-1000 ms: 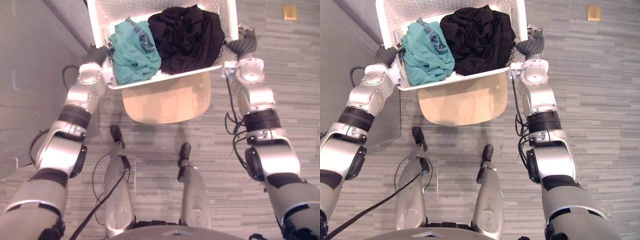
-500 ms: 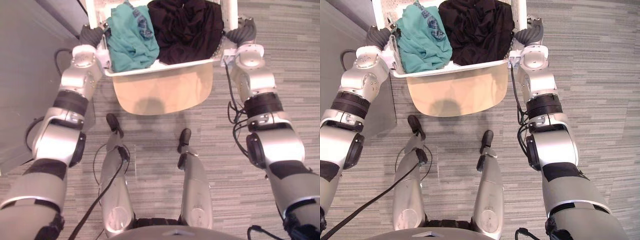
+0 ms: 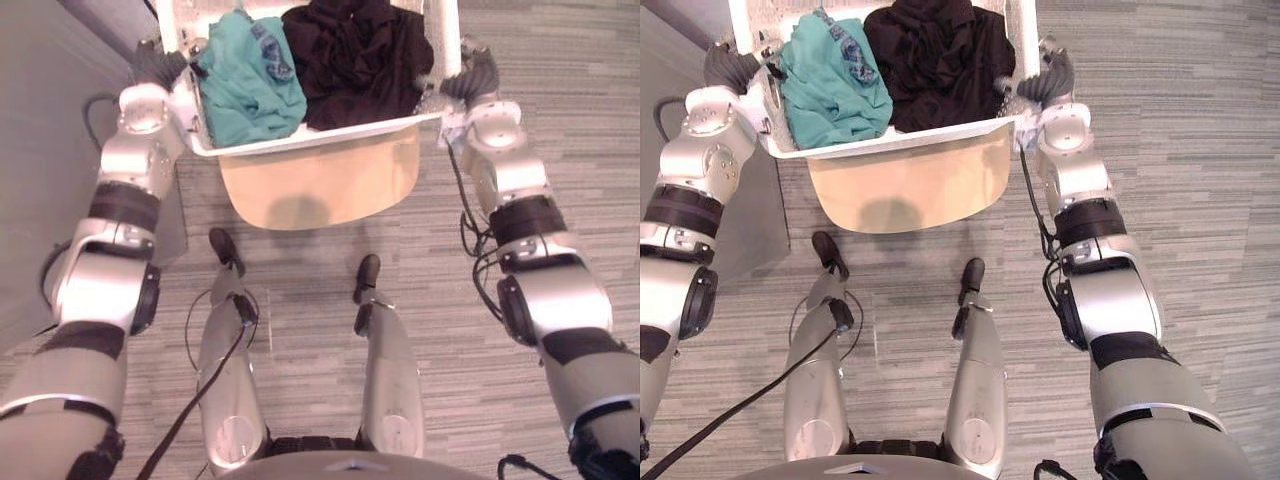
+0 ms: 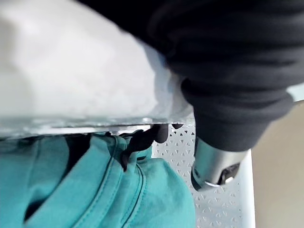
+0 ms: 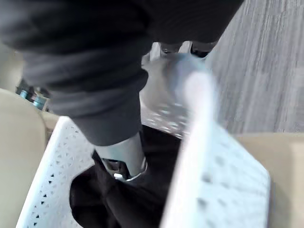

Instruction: Pick up the laundry basket with both hands and put the clothes into the washing machine.

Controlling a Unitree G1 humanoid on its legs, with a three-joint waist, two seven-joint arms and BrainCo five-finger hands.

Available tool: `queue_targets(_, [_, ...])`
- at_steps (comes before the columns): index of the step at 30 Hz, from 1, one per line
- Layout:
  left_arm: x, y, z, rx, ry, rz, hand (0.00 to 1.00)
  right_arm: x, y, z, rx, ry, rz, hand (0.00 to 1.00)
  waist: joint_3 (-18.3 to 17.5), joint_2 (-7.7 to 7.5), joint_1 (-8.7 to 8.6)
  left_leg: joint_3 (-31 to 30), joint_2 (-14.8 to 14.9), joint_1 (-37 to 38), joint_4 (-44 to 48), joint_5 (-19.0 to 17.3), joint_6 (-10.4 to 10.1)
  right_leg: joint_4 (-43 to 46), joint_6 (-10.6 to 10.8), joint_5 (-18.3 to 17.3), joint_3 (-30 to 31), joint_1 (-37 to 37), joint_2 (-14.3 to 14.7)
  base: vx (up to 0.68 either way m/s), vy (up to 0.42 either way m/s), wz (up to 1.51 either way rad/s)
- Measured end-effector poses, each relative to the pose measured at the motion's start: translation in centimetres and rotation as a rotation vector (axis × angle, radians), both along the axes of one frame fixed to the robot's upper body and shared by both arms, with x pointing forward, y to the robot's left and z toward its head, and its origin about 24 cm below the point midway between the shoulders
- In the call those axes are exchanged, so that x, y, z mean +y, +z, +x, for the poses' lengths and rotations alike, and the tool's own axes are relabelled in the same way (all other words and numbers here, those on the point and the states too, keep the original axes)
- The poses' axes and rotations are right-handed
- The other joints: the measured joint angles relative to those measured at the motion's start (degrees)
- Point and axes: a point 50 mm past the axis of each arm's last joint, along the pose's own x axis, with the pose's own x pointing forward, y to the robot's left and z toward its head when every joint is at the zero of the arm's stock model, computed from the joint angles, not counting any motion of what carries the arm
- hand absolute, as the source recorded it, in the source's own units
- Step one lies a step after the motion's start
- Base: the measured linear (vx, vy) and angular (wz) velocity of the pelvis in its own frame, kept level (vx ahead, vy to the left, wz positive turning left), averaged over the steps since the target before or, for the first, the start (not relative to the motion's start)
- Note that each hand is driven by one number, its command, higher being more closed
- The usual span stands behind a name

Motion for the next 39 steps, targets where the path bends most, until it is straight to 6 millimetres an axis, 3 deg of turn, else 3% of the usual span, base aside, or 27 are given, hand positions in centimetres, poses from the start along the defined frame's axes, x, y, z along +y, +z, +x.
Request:
queue_targets(4, [3.0,-3.7,-1.4,0.021,0.055,-0.041,0.00,-1.2,-5.0,-1.4,0.089,0.012,0.008,0.00,-0.01,-0.01,0.06,0.03,-0.30,4.17,-1.56,-0.02,-0.55,0.93,-0.20,-1.80,-0.45,3.46,-0.48,0.03,-0.120,0.10])
queue_targets(6, [4.5,-7.2,-2.6,0.076,0.092,-0.063,0.00,-3.0,-8.2,-2.8,0.151,-0.024,0.040,0.00,-0.02,-0.04,0.44,-0.18,-0.29,6.02,-1.59,-0.79,-1.26,0.80,-0.09,-2.27,-0.78,5.75,-0.49,0.04,-0.110,0.10])
queue_targets(7, [4.9,-8.1,-3.0,0.092,0.102,-0.070,0.00,-3.5,-8.9,-3.2,0.164,-0.039,0.042,0.00,-0.02,-0.04,0.46,-0.30,-0.32,6.29,-1.55,-0.81,-1.27,0.74,-0.07,-2.35,-0.89,6.20,-0.53,0.04,-0.095,0.12])
queue_targets(12, [6.7,-16.9,-6.4,0.295,0.165,-0.161,0.00,-8.0,-14.9,-6.9,0.306,-0.186,0.126,0.00,-0.03,-0.05,1.02,-0.83,-0.49,10.46,-1.42,-1.64,-1.30,0.65,-0.09,-3.50,-2.03,11.37,-0.69,0.05,-0.077,0.12])
queue_targets(14, [7.3,-20.9,-8.8,0.400,0.194,-0.182,0.00,-9.5,-17.6,-9.0,0.369,-0.251,0.172,0.00,-0.08,-0.14,1.00,-0.73,-0.61,13.43,-1.30,-2.28,-1.65,0.97,-0.13,-4.46,-2.05,14.21,-0.77,0.05,-0.073,0.05])
queue_targets(19, [7.2,-25.5,-12.2,0.529,0.204,-0.210,0.00,-10.8,-22.4,-13.4,0.485,-0.343,0.264,0.00,-0.81,-0.45,1.37,-0.80,-0.97,17.52,-1.40,-2.67,-1.98,1.40,0.01,-5.80,-2.43,18.24,-1.02,0.04,-0.054,0.08])
queue_targets(20, [6.7,-27.0,-13.4,0.574,0.203,-0.234,0.00,-10.8,-24.4,-15.1,0.537,-0.375,0.306,0.00,-2.27,-0.57,1.30,-0.95,-1.33,18.44,-1.53,-2.79,-2.02,1.24,0.11,-6.25,-2.88,19.45,-1.43,0.05,-0.044,0.15])
queue_targets(22, [6.1,-28.8,-14.7,0.627,0.191,-0.262,0.00,-10.7,-26.2,-16.8,0.589,-0.405,0.348,0.00,-4.03,-0.81,1.41,-1.11,-1.69,19.99,-1.85,-2.99,-2.26,0.58,0.22,-6.32,-3.35,21.42,-1.70,0.08,-0.051,0.14])
queue_targets(23, [5.4,-30.4,-16.1,0.683,0.189,-0.281,0.00,-10.3,-27.7,-18.2,0.642,-0.421,0.378,0.00,-6.62,-0.87,1.64,-1.11,-1.99,21.64,-2.72,-3.13,-2.37,-0.73,0.26,-6.31,-3.74,23.43,-1.75,0.11,-0.057,0.08])
queue_targets(26, [4.8,-33.8,-19.2,0.811,0.215,-0.349,0.00,-9.3,-30.3,-20.3,0.738,-0.419,0.429,0.00,-11.03,-1.16,1.97,-0.46,-2.67,25.24,-5.18,-3.03,-2.52,-3.23,0.60,-6.08,-4.07,26.93,-1.74,0.08,-0.042,0.03])
queue_targets(30, [3.8,-36.1,-21.4,0.909,0.228,-0.402,0.00,-7.9,-31.9,-21.1,0.798,-0.410,0.485,0.00,-13.26,-1.09,2.28,-0.10,-3.39,27.51,-7.35,-2.59,-2.80,-5.34,0.80,-5.57,-4.76,29.45,-1.92,0.05,-0.020,0.06])
queue_targets(39, [2.0,-37.8,-23.0,0.996,0.221,-0.430,0.00,-5.0,-31.0,-17.1,0.785,-0.282,0.432,0.00,-13.46,-0.88,3.24,-0.39,-4.89,28.01,-9.78,-1.13,-2.53,-6.62,1.39,-4.43,-5.09,29.77,-2.75,0.02,-0.006,0.03])
